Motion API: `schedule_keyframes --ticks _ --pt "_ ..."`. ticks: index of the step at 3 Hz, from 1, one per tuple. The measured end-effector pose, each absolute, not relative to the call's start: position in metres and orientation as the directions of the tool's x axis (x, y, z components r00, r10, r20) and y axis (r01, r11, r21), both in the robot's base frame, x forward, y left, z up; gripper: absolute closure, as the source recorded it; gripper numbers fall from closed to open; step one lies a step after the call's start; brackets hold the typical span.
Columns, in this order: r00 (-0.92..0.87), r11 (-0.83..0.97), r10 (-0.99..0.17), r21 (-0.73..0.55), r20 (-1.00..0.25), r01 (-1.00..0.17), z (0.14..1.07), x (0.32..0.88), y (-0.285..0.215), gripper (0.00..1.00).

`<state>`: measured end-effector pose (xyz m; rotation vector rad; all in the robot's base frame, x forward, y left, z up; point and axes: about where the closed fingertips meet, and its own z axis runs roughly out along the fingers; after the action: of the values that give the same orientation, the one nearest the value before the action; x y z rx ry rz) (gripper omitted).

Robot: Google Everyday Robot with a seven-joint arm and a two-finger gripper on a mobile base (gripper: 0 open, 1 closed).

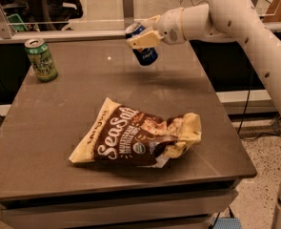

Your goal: Place pepsi can upright

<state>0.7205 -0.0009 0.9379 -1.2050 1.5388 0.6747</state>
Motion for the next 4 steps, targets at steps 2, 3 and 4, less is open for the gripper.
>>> schedule_keyframes --ticks 2,3,4 --pt "-0.012 0.412 -0.193 -0.070 -0.981 -0.909 0.941 0.719 -0.025 1.00" --pt "-0.024 0.424 -0.145 -0.040 -0.989 -0.905 0.937 0.712 -0.033 1.00" --pt "-0.033 0.444 -0.076 -0.005 -0.997 -0.896 0.932 0.708 -0.046 1.00"
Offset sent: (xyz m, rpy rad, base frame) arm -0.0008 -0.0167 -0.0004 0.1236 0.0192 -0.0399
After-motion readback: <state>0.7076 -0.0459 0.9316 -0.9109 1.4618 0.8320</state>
